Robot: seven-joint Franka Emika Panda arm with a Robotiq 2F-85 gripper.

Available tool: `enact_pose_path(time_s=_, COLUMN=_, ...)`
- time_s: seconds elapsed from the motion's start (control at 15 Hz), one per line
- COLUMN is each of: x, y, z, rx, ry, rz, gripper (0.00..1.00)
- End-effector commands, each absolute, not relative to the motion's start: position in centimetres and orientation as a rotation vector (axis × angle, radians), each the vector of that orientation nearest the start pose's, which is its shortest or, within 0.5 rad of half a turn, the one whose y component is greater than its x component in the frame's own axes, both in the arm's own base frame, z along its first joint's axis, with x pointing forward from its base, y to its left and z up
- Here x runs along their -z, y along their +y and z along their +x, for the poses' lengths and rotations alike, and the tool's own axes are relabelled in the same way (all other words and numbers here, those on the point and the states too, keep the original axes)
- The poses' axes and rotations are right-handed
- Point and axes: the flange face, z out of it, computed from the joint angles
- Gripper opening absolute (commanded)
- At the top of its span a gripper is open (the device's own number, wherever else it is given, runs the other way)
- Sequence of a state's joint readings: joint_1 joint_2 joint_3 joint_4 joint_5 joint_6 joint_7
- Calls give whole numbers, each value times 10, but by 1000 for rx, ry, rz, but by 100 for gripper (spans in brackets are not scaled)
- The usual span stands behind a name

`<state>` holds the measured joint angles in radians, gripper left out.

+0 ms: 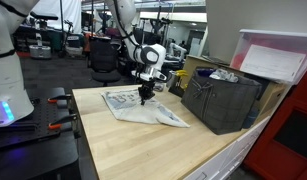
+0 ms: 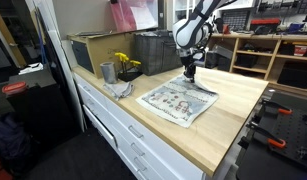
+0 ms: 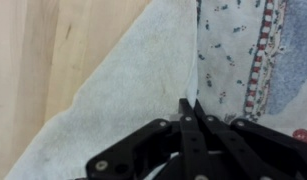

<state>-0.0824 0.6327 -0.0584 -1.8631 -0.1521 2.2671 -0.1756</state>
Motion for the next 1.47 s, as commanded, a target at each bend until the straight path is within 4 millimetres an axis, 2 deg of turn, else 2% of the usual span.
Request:
enact_pose_path(time_s=0.0, x=-175, y=-60, z=590, rx=-407, ry=-337, rz=-3166, gripper=1)
enact_pose_path(time_s=0.27, x=-182, y=-11, z=577, rx=-390, ry=-381, rz=-3120, gripper=1)
enact_pose_path(time_s=0.6, x=-181, y=62, z=543, rx=-355, ry=-523, rz=-3110, gripper=1)
enact_pose_path(time_s=0.87, x=-180, y=109, z=518, rx=-320, ry=-608, rz=-3104, gripper=1)
enact_pose_path(time_s=1.13, x=-183, y=136, z=506, rx=-313, ry=-710, rz=-3080, gripper=1)
enact_pose_path(time_s=1.4, x=-182, y=147, z=495, rx=-297, ry=-754, rz=-3081, gripper=1)
